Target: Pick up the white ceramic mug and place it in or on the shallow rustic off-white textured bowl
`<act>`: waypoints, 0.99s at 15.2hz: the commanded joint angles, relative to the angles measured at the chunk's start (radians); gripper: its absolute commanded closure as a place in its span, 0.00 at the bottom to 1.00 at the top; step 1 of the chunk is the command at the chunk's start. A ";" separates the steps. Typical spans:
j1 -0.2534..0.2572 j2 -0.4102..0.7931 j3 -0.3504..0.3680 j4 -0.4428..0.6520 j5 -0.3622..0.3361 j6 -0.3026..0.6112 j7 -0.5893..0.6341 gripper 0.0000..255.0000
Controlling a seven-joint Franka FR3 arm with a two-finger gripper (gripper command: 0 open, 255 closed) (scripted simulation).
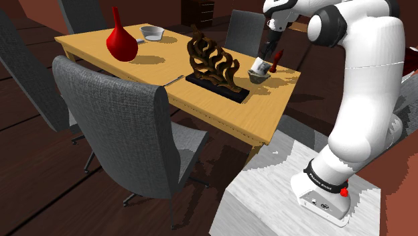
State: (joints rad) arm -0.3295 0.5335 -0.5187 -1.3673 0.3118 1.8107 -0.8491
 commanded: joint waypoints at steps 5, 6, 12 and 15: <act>-0.010 -0.004 -0.003 0.063 -0.005 -0.064 0.007 0.00; -0.017 -0.003 -0.005 0.098 -0.006 -0.098 0.010 0.00; -0.023 -0.001 -0.005 0.128 -0.006 -0.126 0.012 0.00; -0.023 -0.001 -0.005 0.128 -0.006 -0.126 0.012 0.00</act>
